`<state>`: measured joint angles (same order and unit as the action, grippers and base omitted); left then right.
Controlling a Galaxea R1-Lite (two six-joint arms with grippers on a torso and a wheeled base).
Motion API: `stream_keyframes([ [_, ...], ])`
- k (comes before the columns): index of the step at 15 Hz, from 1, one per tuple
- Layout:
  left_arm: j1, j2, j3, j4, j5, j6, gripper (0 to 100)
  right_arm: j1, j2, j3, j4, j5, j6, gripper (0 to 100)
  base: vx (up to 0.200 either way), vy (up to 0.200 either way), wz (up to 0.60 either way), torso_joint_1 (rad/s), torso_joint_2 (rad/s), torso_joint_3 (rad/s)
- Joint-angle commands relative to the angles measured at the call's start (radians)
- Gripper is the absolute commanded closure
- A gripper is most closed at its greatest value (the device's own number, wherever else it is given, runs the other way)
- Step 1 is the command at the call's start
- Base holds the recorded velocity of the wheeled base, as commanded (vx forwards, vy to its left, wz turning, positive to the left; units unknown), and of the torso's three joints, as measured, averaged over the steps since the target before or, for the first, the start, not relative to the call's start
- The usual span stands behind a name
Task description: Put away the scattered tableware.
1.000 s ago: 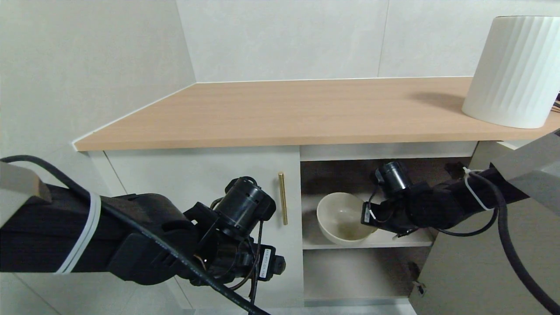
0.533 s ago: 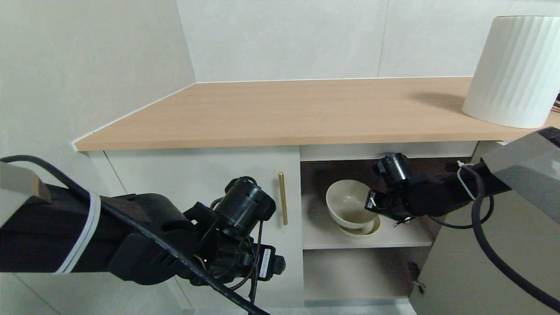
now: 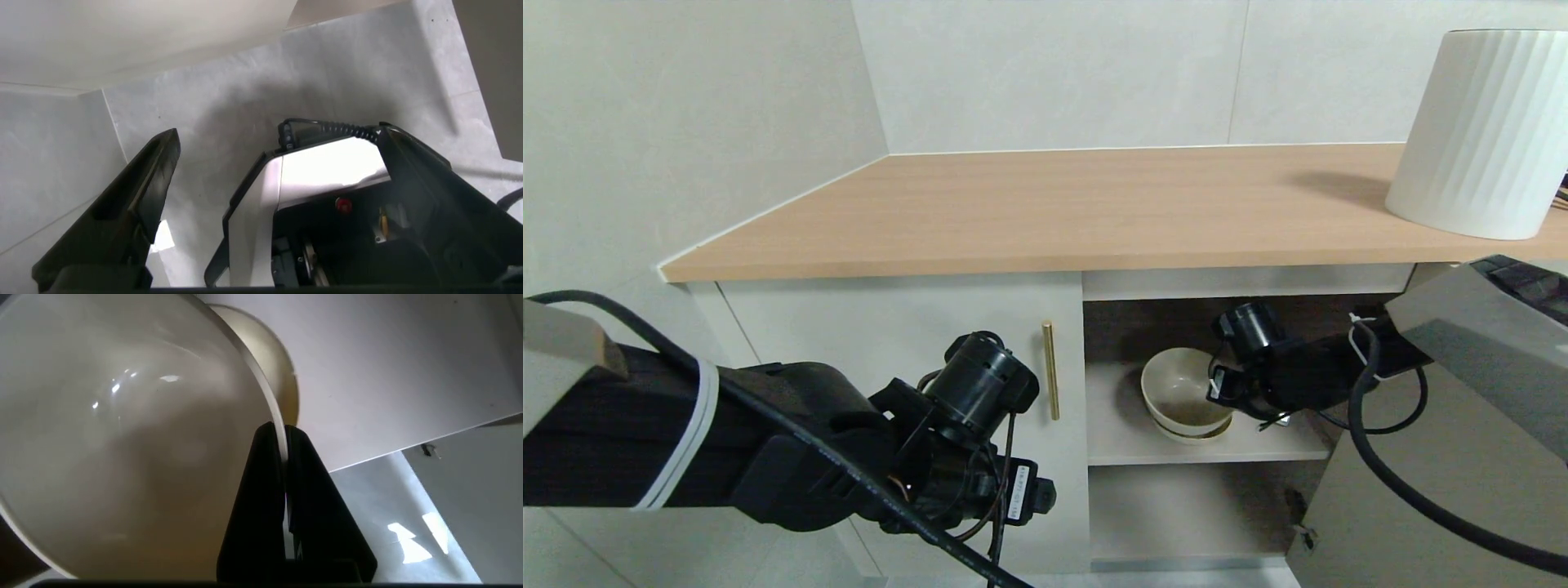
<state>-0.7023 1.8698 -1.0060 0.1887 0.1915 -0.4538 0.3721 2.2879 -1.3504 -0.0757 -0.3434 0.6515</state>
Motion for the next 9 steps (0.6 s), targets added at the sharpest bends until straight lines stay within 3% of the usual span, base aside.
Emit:
stream_keyframes([
  [1,0.0,0.003,0.0,0.0,0.0,0.0,0,-0.001,0.012,-0.001,0.001,-0.008,0.0,100,0.0,0.0,0.0,0.0,0.0,0.0],
  [9,0.0,0.003,0.0,0.0,0.0,0.0,0,-0.015,0.03,-0.01,-0.001,-0.023,-0.001,100,0.0,0.0,0.0,0.0,0.0,0.0],
])
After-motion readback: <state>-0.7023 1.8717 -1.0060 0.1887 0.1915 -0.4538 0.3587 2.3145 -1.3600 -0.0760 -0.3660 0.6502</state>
